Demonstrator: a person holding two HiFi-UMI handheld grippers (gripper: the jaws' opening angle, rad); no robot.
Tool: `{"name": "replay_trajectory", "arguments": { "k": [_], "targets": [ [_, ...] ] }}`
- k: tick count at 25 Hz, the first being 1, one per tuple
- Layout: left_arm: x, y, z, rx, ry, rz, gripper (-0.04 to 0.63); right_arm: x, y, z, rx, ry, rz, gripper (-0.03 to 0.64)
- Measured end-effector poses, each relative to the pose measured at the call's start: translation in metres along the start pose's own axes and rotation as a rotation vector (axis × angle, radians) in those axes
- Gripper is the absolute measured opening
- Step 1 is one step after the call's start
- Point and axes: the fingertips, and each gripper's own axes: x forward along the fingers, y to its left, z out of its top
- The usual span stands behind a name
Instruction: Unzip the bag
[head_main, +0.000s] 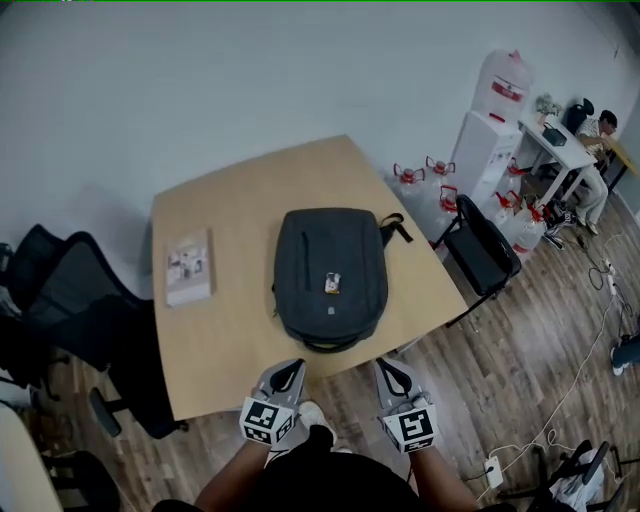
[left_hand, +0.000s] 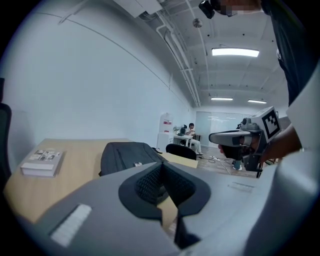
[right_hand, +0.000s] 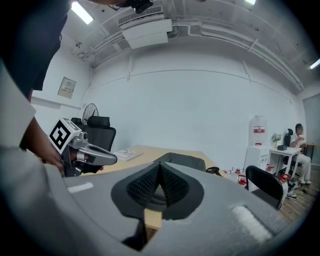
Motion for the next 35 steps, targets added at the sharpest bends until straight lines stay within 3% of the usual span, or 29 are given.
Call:
{"name": "replay_trajectory", "arguments": {
  "k": [14, 25, 35],
  "targets": [
    [0.027, 0.09, -0.024, -0.034, 0.079, 0.099, 0.02, 0.112, 0.007, 0.002, -0.058, 0.071, 0.152, 0.003],
    [0.044, 0.13, -0.049, -0.031, 0.193, 0.221, 0.018, 0.167, 0.021, -0.021, -0.143, 0.157, 0.394, 0.003],
    [0.066, 0.152, -0.075, 0.029, 0.305, 0.291, 0.02, 0.201, 0.033, -0.048, -0.163, 0.23, 0.561, 0.003]
  ]
}}
